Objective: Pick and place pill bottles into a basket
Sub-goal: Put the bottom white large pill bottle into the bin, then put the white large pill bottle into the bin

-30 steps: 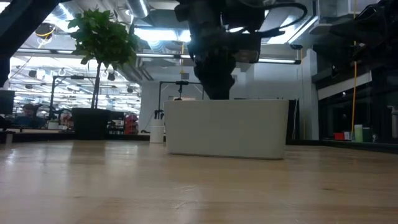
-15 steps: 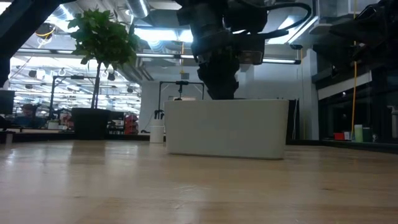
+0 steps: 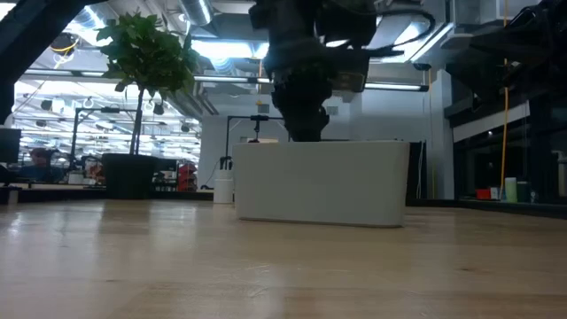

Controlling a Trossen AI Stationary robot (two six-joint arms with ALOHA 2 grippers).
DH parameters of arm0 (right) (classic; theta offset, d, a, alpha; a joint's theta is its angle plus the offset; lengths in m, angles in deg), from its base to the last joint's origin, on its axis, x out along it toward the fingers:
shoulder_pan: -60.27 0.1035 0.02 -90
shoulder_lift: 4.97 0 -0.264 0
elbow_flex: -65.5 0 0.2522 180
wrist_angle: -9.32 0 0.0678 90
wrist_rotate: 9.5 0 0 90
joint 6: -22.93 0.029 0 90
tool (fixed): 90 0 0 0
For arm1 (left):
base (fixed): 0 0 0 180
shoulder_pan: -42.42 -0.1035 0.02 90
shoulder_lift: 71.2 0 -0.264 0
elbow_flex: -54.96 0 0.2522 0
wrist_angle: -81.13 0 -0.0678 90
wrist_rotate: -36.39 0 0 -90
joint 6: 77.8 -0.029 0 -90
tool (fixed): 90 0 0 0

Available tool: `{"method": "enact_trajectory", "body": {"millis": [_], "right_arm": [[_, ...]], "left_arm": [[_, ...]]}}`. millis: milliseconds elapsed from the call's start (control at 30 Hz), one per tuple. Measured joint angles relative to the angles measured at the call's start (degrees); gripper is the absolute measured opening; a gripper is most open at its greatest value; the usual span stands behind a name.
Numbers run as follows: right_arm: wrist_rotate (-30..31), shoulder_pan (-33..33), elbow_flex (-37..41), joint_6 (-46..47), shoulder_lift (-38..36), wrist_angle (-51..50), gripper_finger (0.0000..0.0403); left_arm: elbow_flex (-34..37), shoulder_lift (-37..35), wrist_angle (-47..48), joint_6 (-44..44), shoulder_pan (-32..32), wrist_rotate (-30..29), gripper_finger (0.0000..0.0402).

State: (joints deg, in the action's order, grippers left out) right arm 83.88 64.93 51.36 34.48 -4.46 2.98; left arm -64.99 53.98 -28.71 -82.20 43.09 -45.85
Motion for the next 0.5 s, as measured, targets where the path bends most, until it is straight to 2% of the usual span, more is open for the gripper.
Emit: {"method": "enact_trajectory", "body": {"millis": [167,367,500], "right_arm": [[0.0,0.0,0.0,0.0,0.0,0.0,0.0245],[0.0,0.0,0.0,0.0,0.0,0.0,0.0245],[0.0,0.0,0.0,0.0,0.0,0.0,0.0245]], "left_arm": [[-3.7,0.0,3.1,-1.8,0.0,-1.7,0.0240],[-11.4,0.0,7.3,-2.8,0.0,-3.2,0.0240],[-18.2,-0.1,13.5,-5.2,0.0,-7.3,0.0240]]}}
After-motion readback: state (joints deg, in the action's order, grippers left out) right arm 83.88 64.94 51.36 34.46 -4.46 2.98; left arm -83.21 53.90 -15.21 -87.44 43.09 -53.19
